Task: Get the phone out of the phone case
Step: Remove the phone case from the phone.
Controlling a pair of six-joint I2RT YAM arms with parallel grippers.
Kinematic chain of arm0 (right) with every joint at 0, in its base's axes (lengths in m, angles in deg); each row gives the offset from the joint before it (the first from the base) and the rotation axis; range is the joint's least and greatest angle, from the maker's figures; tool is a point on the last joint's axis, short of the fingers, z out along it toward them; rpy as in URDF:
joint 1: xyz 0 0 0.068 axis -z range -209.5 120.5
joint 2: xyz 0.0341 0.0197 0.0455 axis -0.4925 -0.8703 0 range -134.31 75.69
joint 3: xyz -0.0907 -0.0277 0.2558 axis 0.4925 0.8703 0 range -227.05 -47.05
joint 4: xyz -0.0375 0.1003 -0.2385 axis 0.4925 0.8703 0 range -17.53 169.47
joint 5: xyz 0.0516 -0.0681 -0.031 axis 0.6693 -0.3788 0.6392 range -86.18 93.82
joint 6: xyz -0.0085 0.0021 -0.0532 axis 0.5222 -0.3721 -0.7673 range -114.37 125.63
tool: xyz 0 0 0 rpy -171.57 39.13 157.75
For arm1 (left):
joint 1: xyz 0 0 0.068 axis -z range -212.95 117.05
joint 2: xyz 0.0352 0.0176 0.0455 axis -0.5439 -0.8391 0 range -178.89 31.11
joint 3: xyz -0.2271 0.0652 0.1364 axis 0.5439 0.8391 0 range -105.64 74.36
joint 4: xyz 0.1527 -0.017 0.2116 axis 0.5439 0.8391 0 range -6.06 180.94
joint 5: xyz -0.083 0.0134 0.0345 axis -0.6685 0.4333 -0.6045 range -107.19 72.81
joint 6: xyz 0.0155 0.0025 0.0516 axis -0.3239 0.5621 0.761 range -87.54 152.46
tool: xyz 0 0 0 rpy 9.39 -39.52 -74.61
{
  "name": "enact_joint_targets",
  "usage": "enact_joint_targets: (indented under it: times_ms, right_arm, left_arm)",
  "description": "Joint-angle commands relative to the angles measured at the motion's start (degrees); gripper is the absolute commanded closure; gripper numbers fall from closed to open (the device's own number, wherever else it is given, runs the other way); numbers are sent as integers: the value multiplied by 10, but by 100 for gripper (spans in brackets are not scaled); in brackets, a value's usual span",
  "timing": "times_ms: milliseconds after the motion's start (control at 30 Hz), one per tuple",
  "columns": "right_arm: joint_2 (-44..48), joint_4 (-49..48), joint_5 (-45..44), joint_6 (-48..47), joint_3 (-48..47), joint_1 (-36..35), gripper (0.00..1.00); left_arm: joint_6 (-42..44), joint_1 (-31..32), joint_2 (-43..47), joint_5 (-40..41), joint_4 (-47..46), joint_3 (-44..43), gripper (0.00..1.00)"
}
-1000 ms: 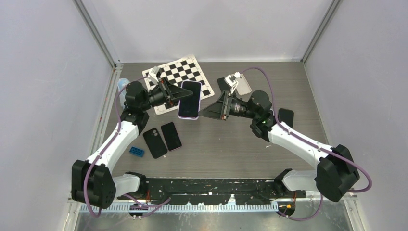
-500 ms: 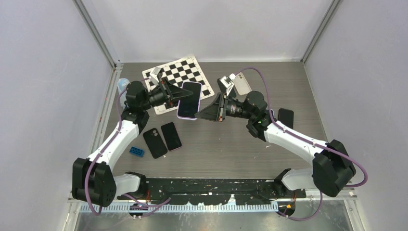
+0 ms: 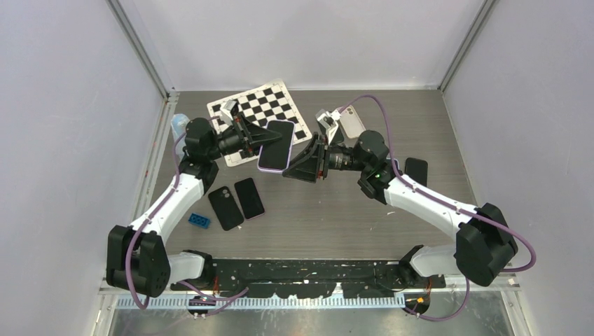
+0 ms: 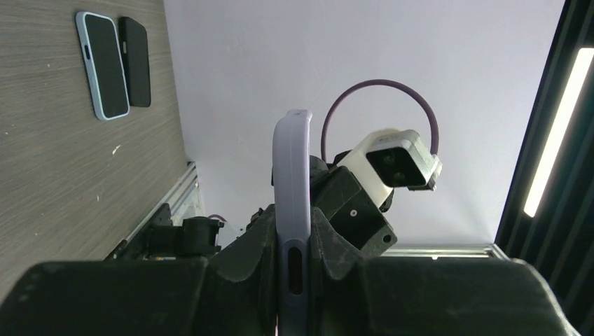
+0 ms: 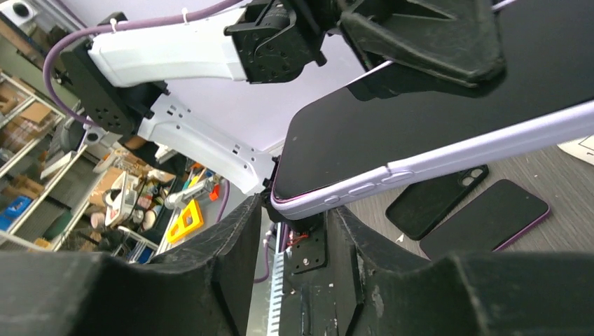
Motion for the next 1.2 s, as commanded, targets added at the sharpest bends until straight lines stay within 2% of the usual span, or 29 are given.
enact_joint_targets:
  times_ms: [0, 267, 467, 533, 700, 833, 967, 1167]
  right_arm:
    - [-7, 4, 33, -39, -28, -13, 54]
    - [-23, 39, -25, -25, -33, -13, 54]
    - [-16, -27, -25, 36, -10, -13, 30]
    - [-6, -46, -24, 48, -1, -13, 26]
    - [10, -55, -22, 71, 2, -12, 25]
    - [-2, -35, -33, 78, -9, -12, 35]
    - [-23, -35, -30, 77, -17, -12, 55]
    - [-41, -36, -20, 26, -15, -13, 65]
  left_arm:
    - [-34, 1, -1, 8, -39, -5, 100]
    - [-27, 1, 5, 11, -42, -7, 100]
    - [11, 1, 14, 13, -6, -17, 100]
    - [23, 1, 14, 13, 7, -22, 100]
    - [27, 1, 11, 12, 11, -25, 100]
    - [24, 1, 15, 13, 12, -23, 100]
    - [14, 1, 16, 13, 12, -21, 100]
    - [-24, 1, 15, 4, -1, -15, 100]
